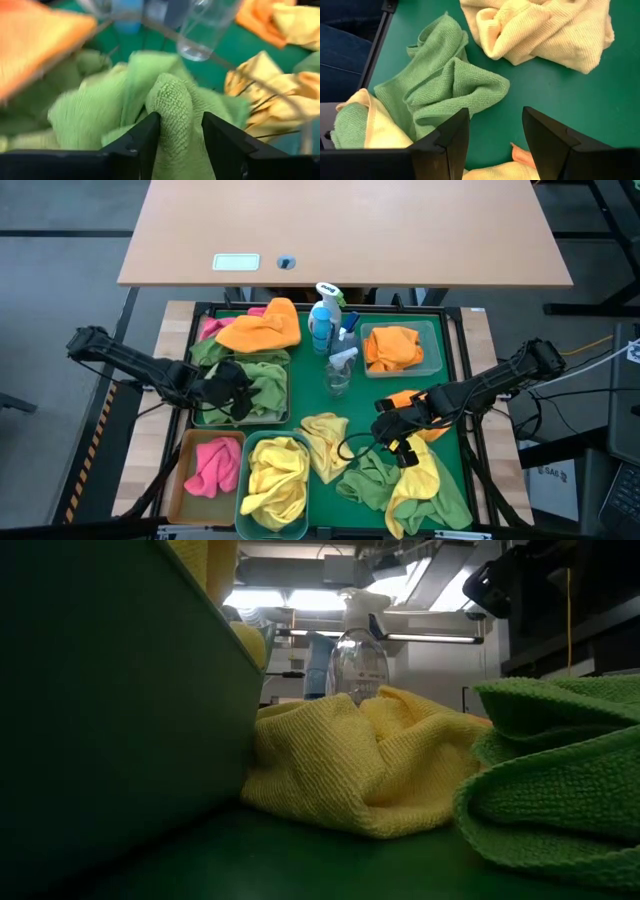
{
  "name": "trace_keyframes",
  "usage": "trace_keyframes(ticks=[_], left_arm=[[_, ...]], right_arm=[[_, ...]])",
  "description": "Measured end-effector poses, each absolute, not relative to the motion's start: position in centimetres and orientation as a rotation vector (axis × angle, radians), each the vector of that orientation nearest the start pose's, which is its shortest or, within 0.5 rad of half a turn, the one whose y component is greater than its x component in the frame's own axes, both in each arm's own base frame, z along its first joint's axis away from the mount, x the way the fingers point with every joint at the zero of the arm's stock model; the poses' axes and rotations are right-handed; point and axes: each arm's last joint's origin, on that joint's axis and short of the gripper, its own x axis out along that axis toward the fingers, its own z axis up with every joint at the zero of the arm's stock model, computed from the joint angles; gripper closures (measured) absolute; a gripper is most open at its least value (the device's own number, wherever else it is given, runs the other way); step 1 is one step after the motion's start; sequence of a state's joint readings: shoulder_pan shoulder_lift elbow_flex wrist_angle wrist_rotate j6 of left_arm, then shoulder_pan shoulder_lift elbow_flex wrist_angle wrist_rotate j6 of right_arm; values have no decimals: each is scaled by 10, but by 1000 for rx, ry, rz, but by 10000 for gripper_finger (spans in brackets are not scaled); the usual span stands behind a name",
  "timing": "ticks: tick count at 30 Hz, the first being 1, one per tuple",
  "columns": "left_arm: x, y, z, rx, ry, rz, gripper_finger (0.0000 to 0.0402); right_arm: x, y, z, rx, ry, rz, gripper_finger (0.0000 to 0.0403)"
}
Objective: Sort microfiber towel by color & place in baskets
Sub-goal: Put the green towel into the wire basket, then put the orange towel into the white bin
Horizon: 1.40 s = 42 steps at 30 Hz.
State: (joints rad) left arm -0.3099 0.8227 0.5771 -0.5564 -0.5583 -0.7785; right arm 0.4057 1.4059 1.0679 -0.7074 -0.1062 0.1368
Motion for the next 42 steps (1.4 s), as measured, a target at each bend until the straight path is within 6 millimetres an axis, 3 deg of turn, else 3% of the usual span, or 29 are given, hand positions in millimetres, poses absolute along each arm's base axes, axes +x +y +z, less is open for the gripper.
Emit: trace_keyframes(ticks=[8,13,17,23,29,42], left_arm=[[160,-34,282,-268,461,449,254],[160,-32,301,-221,395,487,254],[162,-26,307,-188,304,622,254],[164,-2,310,-194,231,846,254],[164,31,308,-182,285,951,254],[180,98,275,-29,683,824,254]], right_arm=[[252,112,256,-36,1072,391,221],[253,112,256,-36,1072,391,221],[253,112,256,-35,1070,392,221],[253,112,256,-36,1068,392,221],[253,112,256,-35,1063,393,221],[255,113,257,-31,1041,396,221]])
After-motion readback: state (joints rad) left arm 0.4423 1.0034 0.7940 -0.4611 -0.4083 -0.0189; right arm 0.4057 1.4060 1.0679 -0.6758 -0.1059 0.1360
